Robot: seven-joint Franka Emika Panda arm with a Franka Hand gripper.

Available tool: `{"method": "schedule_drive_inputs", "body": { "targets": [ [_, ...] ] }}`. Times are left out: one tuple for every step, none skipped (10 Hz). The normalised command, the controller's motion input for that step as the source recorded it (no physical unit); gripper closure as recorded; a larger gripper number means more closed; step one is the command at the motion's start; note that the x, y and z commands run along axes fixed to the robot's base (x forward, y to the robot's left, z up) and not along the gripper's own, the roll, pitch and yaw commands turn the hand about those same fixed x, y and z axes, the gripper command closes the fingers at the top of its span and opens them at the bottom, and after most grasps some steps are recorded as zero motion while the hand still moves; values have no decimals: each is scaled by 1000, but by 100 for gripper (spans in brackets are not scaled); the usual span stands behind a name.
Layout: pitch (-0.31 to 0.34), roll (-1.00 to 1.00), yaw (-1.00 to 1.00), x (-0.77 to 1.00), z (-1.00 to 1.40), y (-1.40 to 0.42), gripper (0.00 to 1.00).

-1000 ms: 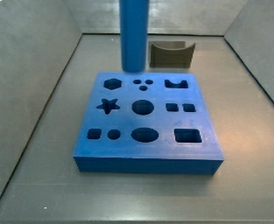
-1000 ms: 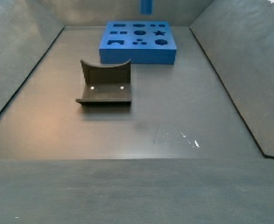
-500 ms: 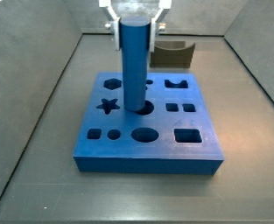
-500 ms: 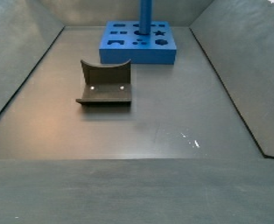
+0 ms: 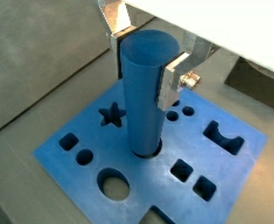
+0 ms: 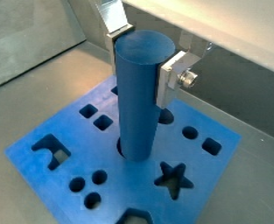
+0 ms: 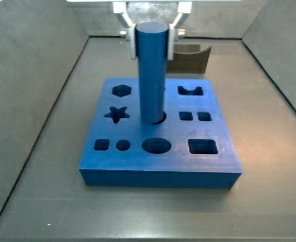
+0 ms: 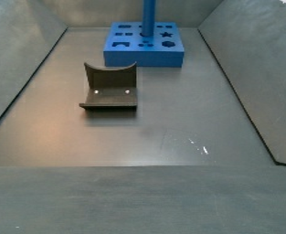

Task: Insert the round object.

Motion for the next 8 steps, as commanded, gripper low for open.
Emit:
{"method": "schedule_drive_inputs", "body": {
  "targets": [
    [0,91,-17,109,-231,0,100],
    [0,66,0,0,-206,0,100],
    [-10,59,0,0,-229,0,100],
    [-21,70,0,0,-243,0,100],
    [0,0,0,111,-197,0,100],
    [0,0,0,143,-300,0,100],
    [-29,0,0,137,-351,0,100],
    [-26,-7,0,177,-414,0,100]
  ]
}}
